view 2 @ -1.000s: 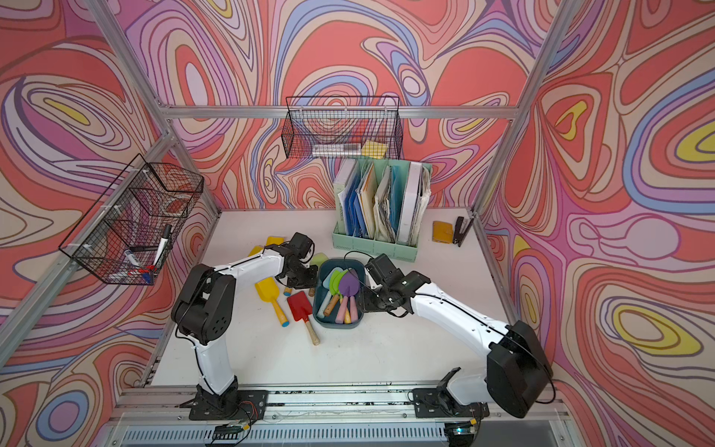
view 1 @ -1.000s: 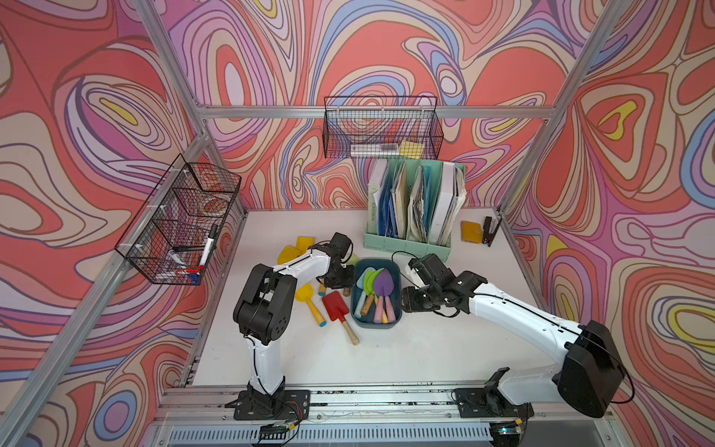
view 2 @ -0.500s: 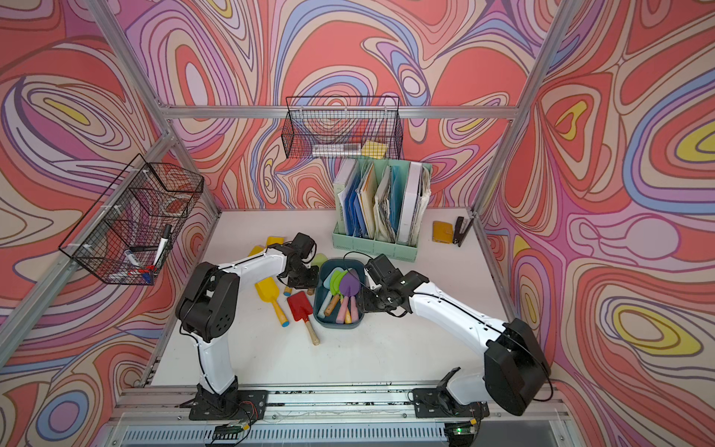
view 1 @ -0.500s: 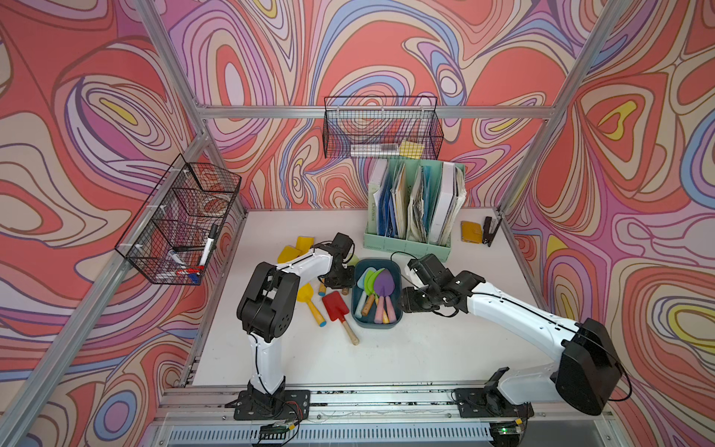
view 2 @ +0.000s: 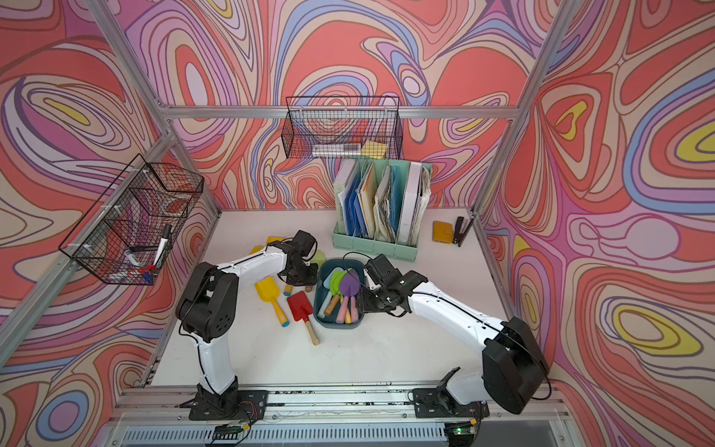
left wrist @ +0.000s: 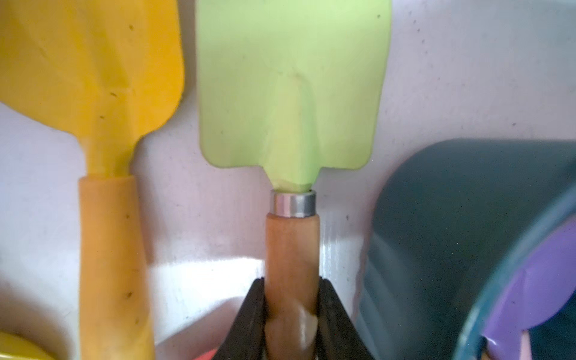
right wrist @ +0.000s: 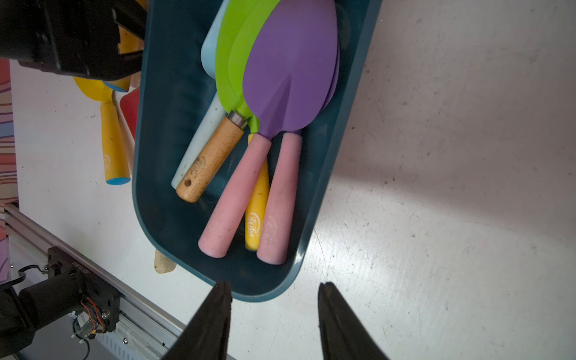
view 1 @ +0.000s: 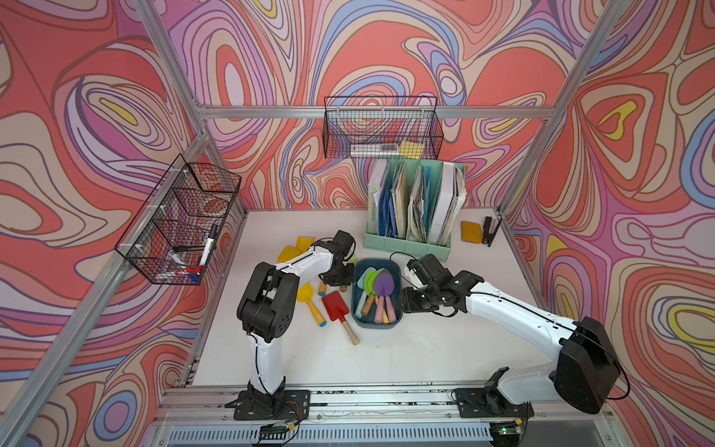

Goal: Put the shovel into the storage box
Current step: Pick up the shovel from the center of the board, then place the shovel in the storage box.

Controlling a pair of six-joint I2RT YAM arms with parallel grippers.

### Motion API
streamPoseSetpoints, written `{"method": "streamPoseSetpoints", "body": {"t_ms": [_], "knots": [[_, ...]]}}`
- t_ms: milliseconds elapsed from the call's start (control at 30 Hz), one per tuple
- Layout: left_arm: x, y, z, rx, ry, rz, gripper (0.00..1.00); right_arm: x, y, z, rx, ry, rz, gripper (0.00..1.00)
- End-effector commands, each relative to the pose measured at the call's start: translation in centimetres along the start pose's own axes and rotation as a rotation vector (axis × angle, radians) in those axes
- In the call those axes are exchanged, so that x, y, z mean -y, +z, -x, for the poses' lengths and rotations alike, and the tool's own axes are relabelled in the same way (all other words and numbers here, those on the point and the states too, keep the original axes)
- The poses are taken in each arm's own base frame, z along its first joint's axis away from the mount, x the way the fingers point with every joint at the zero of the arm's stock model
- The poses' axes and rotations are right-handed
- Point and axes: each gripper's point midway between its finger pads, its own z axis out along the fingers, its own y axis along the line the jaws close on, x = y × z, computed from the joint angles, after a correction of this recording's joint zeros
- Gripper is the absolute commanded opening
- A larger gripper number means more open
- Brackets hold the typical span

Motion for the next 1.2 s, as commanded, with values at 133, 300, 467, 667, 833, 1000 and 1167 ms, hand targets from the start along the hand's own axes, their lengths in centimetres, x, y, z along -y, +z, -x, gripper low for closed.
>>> {"method": "streamPoseSetpoints", "body": {"t_ms": [133,300,467,667,833,1000,1167], "knots": [[0.1,-3.2,2.3,0.087,0.022,0.033,0.05,-0.7,-1.2,0.4,0.045,-0.012,0.026,0.47],[-0.2,-5.4,3.6,0.154,0.022,0.065,0.04,-2.1,-2.2,1.3,0.083,-0.018,0.094,0.47],[-0.7,-8.0,4.5,0.243,0.013,0.078,0.03,-5.1,-3.7,3.4,0.154,-0.031,0.219,0.47],[1.3,-10.6,3.8,0.32,0.0,-0.093,0.03,-7.8,-4.9,6.3,0.225,-0.059,0.305,0.47],[4.9,-11.7,1.4,0.269,0.002,-0.351,0.03,-9.7,-5.3,8.4,0.269,-0.085,0.371,0.47],[7.1,-12.7,-0.8,0.223,0.011,-0.482,0.03,-10.8,-4.8,10.1,0.285,-0.085,0.395,0.46],[8.1,-14.6,-2.0,0.228,0.017,-0.538,0.03,-10.8,-3.7,11.7,0.296,-0.073,0.371,0.46]]}}
